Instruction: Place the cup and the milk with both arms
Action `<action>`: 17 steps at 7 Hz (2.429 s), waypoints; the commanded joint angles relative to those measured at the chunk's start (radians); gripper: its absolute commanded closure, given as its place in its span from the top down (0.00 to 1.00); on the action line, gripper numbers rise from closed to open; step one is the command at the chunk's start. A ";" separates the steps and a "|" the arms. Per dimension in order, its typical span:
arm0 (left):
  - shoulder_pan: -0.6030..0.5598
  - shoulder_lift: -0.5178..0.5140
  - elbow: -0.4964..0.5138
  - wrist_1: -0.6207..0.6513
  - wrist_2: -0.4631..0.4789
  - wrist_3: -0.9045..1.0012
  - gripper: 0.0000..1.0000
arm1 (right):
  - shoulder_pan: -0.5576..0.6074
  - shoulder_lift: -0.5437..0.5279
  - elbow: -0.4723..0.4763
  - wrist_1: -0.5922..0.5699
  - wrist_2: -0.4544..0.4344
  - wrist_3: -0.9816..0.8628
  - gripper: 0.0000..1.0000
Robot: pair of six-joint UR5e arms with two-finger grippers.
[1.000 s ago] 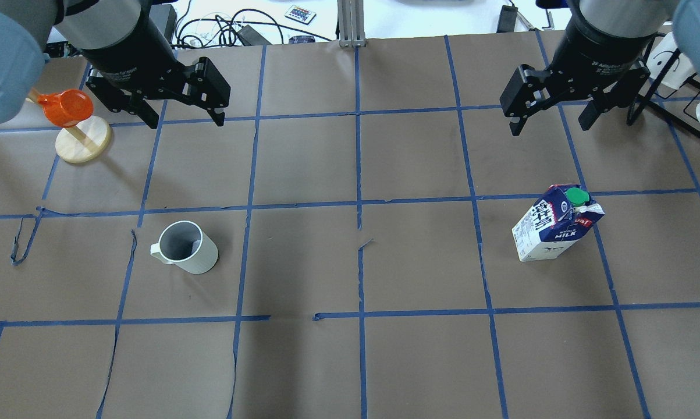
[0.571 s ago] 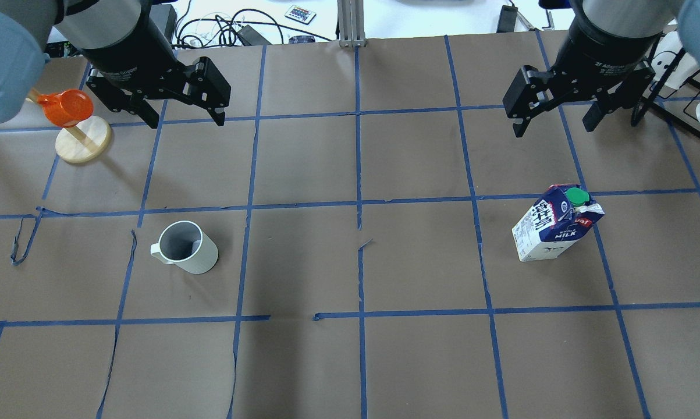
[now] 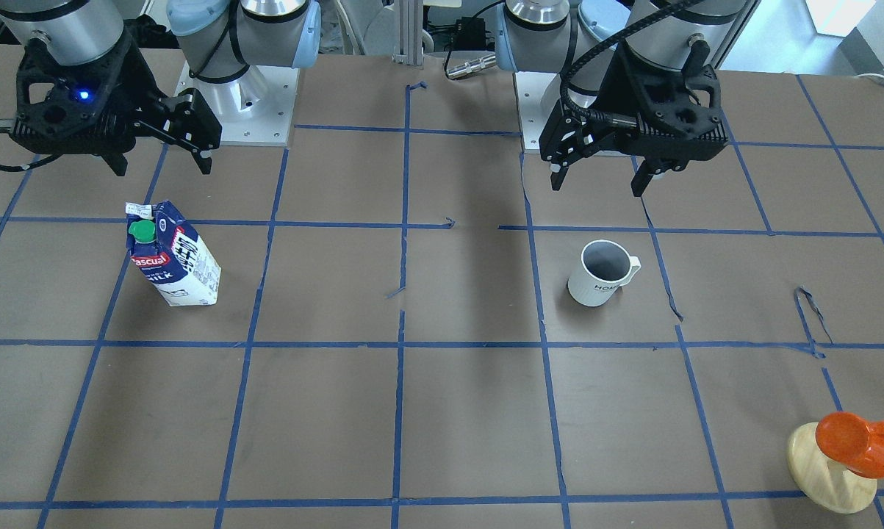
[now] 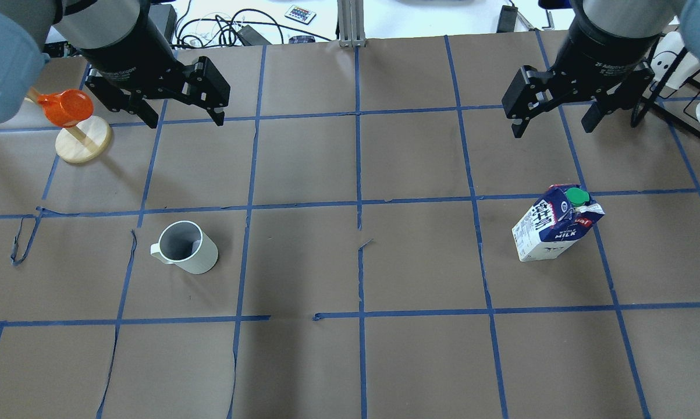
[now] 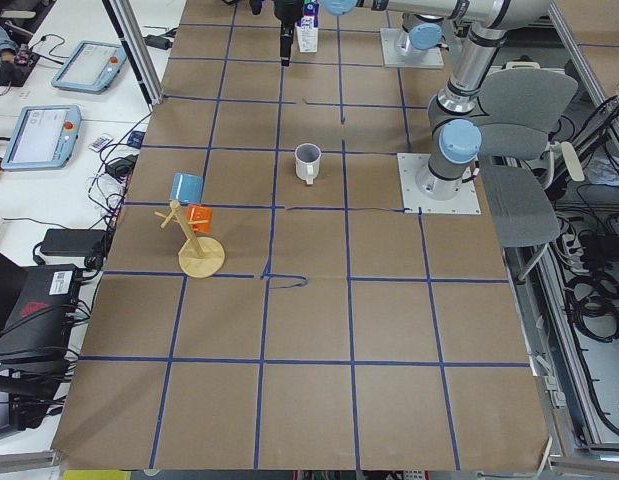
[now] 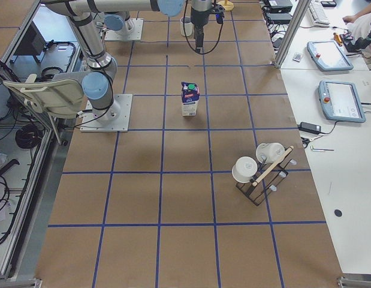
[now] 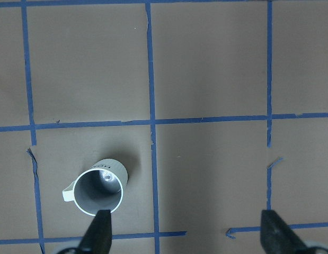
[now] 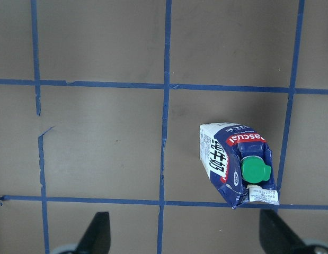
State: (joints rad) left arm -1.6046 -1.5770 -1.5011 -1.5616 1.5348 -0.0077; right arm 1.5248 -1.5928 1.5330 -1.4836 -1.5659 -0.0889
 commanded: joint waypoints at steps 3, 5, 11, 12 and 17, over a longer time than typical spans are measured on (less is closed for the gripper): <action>0.000 0.000 -0.001 0.000 0.001 0.000 1.00 | 0.000 0.001 0.001 0.000 -0.002 0.001 1.00; 0.000 0.000 -0.002 0.000 -0.002 0.000 1.00 | 0.000 0.001 0.002 0.000 0.000 0.001 1.00; 0.003 -0.001 -0.001 -0.002 0.002 -0.009 1.00 | -0.017 0.034 0.004 -0.015 -0.008 0.000 1.00; 0.002 -0.003 -0.002 -0.005 0.002 -0.009 1.00 | -0.040 0.054 0.006 -0.023 -0.008 -0.014 1.00; 0.003 -0.001 -0.001 -0.011 0.004 0.000 1.00 | -0.170 0.082 0.111 -0.127 -0.008 -0.254 1.00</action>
State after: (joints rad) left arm -1.6014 -1.5786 -1.5018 -1.5653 1.5378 -0.0080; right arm 1.3940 -1.5128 1.6072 -1.5935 -1.5728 -0.2990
